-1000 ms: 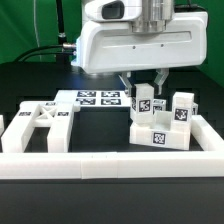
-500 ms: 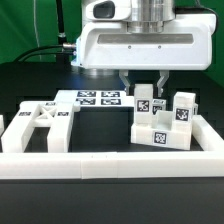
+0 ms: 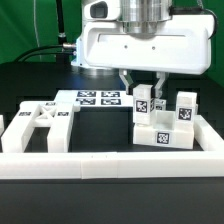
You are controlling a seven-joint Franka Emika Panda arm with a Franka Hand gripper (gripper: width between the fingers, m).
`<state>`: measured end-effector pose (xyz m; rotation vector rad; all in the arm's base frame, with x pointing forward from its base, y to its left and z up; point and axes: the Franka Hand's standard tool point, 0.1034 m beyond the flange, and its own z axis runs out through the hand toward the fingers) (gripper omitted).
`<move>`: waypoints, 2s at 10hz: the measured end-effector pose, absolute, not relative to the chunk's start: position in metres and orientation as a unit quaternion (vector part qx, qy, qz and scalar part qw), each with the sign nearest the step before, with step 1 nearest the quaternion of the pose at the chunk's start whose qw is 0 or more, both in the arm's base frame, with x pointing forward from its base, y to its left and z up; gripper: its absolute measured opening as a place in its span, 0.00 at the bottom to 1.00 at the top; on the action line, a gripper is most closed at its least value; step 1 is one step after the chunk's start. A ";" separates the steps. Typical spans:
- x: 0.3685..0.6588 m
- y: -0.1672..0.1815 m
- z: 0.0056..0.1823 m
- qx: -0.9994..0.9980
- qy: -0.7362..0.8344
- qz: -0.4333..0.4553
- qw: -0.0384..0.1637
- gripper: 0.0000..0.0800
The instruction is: Assemble chair
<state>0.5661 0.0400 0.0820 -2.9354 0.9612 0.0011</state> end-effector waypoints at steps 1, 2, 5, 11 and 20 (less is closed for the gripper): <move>0.566 0.040 0.082 -0.940 0.339 0.001 0.026 0.36; 0.566 0.041 0.082 -0.927 0.374 0.002 0.028 0.36; 0.568 0.048 0.081 -0.846 0.532 0.006 0.037 0.36; 0.569 0.052 0.081 -0.771 0.636 0.007 0.039 0.36; 0.569 0.055 0.082 -0.960 0.279 -0.002 0.034 0.81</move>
Offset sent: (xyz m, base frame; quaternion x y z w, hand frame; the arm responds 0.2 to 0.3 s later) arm 0.0041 0.0116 -0.0082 0.0158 -0.0111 0.3012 0.9534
